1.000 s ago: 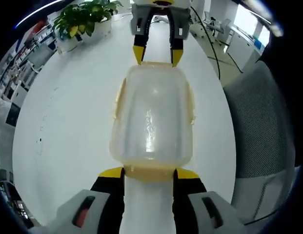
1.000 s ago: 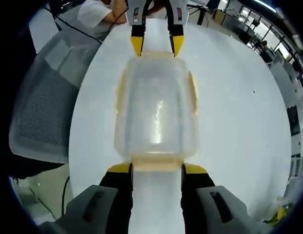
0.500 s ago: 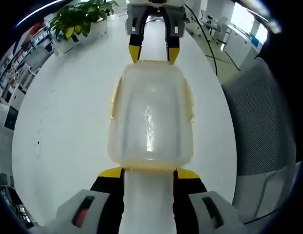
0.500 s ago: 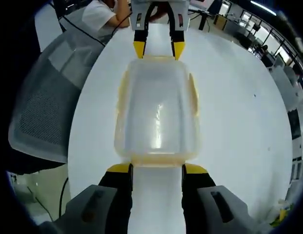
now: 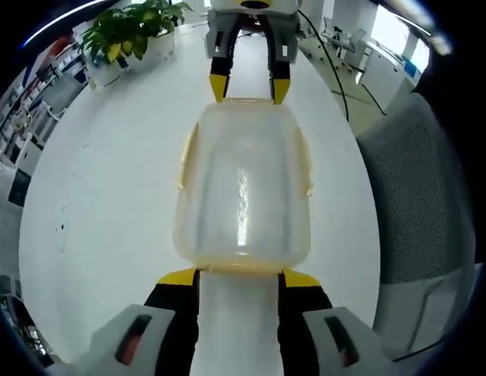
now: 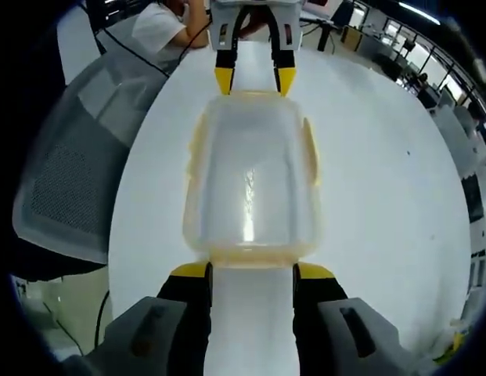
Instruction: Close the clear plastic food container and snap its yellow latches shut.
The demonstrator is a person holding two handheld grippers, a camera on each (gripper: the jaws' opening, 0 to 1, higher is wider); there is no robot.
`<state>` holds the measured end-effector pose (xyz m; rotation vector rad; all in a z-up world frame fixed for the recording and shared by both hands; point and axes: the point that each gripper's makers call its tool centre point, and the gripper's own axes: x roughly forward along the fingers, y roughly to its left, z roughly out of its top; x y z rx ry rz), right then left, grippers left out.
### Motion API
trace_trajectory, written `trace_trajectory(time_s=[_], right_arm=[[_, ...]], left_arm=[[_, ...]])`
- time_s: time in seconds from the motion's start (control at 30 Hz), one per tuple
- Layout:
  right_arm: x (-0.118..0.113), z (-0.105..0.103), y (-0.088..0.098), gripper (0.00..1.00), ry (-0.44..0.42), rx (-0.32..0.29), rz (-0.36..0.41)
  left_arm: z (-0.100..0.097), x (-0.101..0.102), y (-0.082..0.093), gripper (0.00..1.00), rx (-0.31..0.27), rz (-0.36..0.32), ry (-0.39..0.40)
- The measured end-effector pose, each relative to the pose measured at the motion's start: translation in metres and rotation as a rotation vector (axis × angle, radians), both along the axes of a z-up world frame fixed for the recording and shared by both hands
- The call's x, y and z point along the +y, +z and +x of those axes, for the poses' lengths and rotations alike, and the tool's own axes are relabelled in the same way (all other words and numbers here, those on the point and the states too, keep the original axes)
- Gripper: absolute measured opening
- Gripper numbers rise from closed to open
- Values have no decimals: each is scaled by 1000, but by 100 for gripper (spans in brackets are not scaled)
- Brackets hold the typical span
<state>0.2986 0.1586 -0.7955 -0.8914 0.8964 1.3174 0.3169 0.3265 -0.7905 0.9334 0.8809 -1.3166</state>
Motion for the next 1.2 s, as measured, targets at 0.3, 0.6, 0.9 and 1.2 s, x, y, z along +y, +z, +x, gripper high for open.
trace_trajectory(time_s=[0.3, 0.6, 0.9, 1.2], right_arm=[[-7, -5, 3, 41, -76, 32, 43], [-13, -3, 18, 40, -369, 146, 204], [-13, 4, 30, 39, -609, 228, 354], [-11, 7, 34, 36, -769, 286, 457]], left_arm=[[3, 6, 3, 32, 9, -31, 65], [-1, 11, 9, 33, 87, -145, 246], [-3, 12, 18, 33, 166, -278, 449], [6, 8, 26, 33, 219, -385, 621]])
